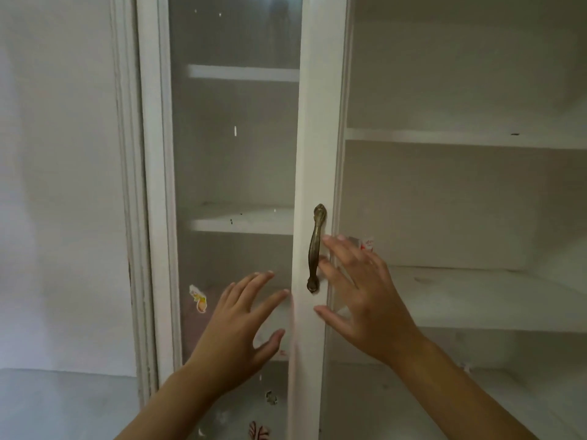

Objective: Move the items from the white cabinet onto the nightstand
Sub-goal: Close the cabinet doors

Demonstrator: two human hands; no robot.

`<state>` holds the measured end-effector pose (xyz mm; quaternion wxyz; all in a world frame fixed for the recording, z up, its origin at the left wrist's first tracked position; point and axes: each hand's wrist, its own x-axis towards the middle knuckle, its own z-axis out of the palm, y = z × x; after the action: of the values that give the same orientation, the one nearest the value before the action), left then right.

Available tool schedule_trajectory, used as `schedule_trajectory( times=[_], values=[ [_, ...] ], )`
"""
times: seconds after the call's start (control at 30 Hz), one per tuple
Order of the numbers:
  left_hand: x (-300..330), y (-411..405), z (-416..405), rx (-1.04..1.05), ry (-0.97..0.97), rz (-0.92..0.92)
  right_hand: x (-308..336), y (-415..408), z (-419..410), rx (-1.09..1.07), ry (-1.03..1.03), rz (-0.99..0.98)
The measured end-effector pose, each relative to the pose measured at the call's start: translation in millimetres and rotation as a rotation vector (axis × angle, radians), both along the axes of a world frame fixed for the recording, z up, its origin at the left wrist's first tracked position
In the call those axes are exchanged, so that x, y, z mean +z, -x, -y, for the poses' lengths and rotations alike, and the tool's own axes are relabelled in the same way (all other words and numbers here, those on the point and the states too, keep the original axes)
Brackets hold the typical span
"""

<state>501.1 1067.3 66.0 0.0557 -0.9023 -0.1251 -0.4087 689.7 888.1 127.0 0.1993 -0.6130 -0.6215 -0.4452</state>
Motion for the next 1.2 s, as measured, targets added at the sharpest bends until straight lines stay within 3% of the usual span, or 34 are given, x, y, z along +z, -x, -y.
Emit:
schedule_trajectory(
  times=[0.53, 1.2],
  values=[
    [-14, -69, -19, 0.167, -0.034, 0.063, 4, -102, -47, 0.193, 0.035, 0.086],
    [-35, -104, -71, 0.211, -0.246, 0.157, 7, -140, -78, 0.194, 0.058, 0.133]
  ],
)
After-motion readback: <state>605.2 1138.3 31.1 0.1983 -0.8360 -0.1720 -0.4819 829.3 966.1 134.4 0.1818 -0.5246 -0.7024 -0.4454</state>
